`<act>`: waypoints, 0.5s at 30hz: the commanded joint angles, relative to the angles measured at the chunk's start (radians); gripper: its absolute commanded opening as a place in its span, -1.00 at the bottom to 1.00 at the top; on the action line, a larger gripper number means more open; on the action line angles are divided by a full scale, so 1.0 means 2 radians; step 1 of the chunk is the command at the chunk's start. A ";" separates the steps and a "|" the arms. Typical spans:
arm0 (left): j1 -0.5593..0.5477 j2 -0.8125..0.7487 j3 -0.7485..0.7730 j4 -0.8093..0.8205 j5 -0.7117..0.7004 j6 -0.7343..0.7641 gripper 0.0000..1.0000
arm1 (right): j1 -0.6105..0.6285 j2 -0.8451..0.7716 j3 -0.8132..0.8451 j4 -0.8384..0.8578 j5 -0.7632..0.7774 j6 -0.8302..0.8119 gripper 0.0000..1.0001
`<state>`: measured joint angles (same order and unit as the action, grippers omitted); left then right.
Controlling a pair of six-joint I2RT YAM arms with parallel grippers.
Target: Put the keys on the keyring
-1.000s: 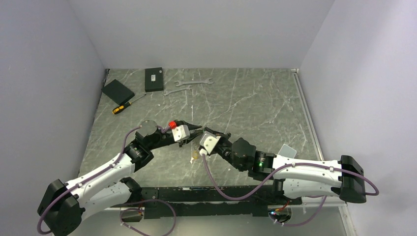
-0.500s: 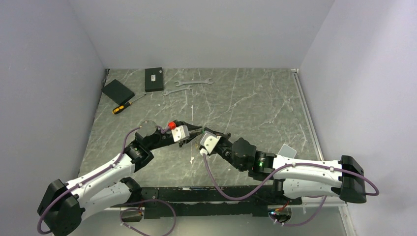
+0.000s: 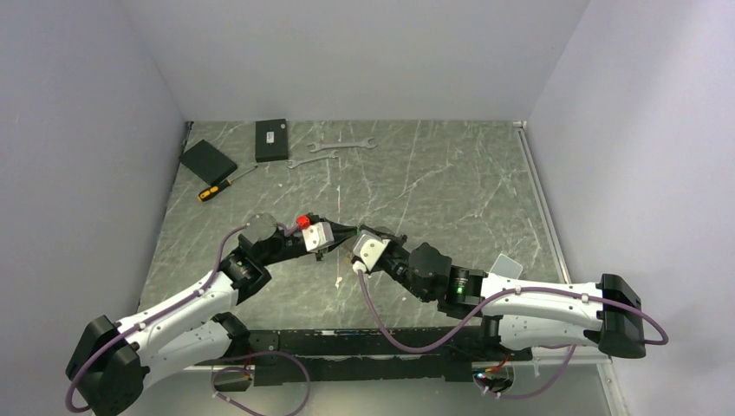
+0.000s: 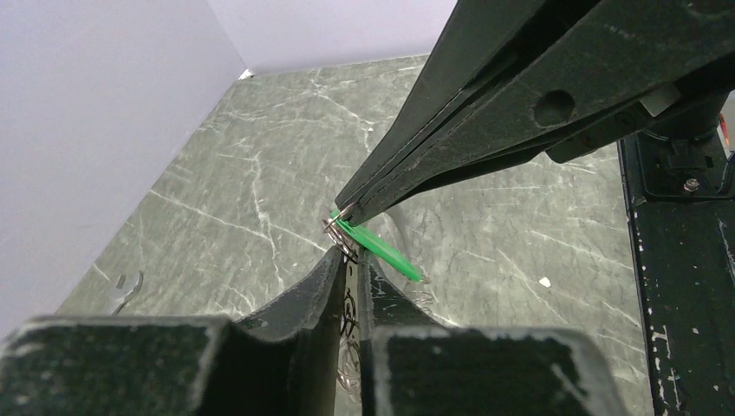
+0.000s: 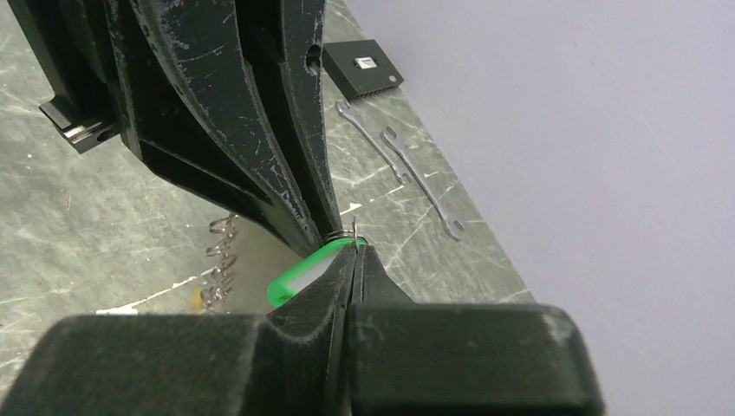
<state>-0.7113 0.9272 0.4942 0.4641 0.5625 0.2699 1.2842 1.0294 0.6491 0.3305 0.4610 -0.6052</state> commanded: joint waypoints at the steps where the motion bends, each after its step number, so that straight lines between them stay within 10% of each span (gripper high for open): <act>1: -0.002 -0.006 -0.001 0.020 0.003 -0.005 -0.79 | 0.001 -0.014 0.013 0.022 -0.010 0.010 -1.00; 15: -0.001 -0.025 0.000 -0.005 0.016 0.018 -1.00 | 0.001 -0.027 0.001 0.031 0.015 0.010 -1.00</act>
<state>-0.7120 0.9062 0.4938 0.4454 0.5701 0.2760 1.2846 1.0187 0.6491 0.3302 0.4664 -0.6010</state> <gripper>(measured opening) 0.021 0.009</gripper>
